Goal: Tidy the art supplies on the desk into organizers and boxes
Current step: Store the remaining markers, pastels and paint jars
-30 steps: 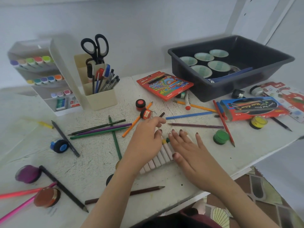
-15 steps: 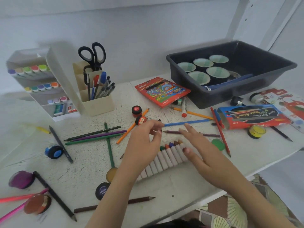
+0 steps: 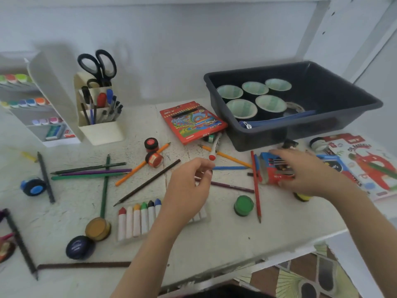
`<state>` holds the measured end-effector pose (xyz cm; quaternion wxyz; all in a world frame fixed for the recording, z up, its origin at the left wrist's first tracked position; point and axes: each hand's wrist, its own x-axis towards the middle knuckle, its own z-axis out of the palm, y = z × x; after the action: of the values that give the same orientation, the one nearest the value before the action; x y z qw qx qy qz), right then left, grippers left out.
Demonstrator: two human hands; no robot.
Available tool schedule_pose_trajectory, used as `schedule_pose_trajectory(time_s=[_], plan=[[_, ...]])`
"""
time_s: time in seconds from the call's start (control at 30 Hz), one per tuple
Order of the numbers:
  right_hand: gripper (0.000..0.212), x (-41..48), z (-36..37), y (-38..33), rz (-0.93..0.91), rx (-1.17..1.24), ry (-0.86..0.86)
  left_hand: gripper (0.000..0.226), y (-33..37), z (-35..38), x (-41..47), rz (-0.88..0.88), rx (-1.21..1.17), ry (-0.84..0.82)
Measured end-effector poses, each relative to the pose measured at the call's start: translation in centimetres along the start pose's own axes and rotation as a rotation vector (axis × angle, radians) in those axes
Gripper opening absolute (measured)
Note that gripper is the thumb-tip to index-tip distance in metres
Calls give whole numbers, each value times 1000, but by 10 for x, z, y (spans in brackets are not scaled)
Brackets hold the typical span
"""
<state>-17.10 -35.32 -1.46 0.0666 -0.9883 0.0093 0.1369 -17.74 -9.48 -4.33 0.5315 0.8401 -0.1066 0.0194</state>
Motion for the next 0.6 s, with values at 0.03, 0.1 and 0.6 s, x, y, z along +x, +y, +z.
schedule_pose_trajectory(time_s=[0.03,0.1,0.6], plan=[[82,4,-1,4,-5,-4,-28,25,2,4,-1,-6,1,9],[86,10,-1,10,-27,-28,-48,26,4,9,-2,-11,11,31],[87,-19,-65,-56,-556,469,530,45,40,6,-16,155,-93,-32]])
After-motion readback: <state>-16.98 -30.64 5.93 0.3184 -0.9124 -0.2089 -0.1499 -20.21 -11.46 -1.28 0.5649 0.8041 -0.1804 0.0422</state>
